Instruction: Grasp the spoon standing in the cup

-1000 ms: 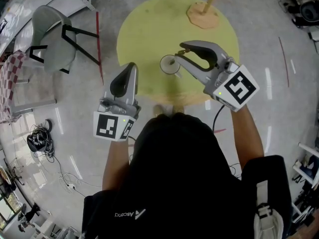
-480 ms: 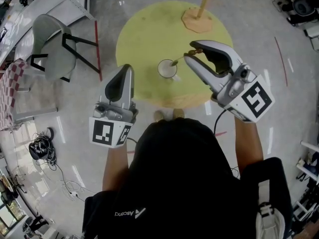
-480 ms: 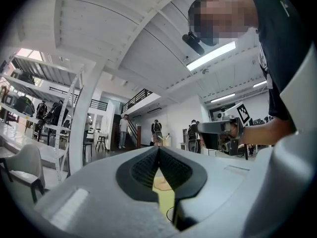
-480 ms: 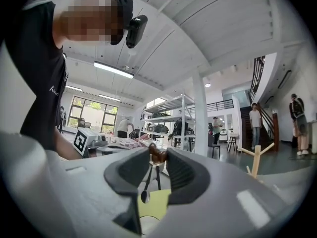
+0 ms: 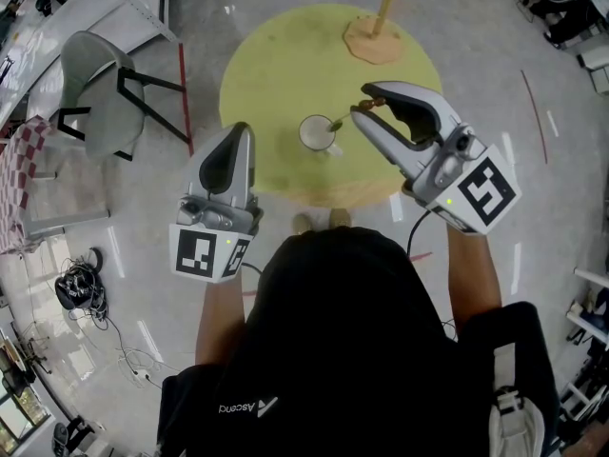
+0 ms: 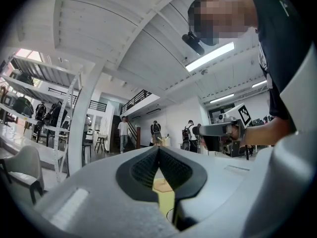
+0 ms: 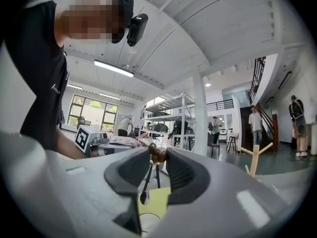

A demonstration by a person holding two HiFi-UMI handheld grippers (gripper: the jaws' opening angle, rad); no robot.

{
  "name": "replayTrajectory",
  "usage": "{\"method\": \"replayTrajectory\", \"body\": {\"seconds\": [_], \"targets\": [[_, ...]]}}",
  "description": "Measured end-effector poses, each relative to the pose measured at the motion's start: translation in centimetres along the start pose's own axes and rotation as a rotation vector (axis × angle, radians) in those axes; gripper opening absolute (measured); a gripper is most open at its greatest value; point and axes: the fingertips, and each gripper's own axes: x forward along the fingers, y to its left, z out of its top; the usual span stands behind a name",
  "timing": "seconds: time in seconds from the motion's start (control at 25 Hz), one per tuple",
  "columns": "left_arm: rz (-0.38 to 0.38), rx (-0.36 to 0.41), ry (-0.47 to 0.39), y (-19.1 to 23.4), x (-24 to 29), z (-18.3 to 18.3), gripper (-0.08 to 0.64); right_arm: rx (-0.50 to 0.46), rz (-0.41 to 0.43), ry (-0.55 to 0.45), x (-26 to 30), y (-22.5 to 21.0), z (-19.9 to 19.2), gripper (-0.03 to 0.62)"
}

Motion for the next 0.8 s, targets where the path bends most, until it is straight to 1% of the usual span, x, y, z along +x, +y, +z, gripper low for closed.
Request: {"method": "replayTrajectory", "body": {"seconds": [0.8], "targets": [[0.003, 0.001, 0.004, 0.12, 0.02, -0.19, 0.009, -0.010, 0.004, -0.002, 0.08, -0.06, 0.21, 0.109]]}}
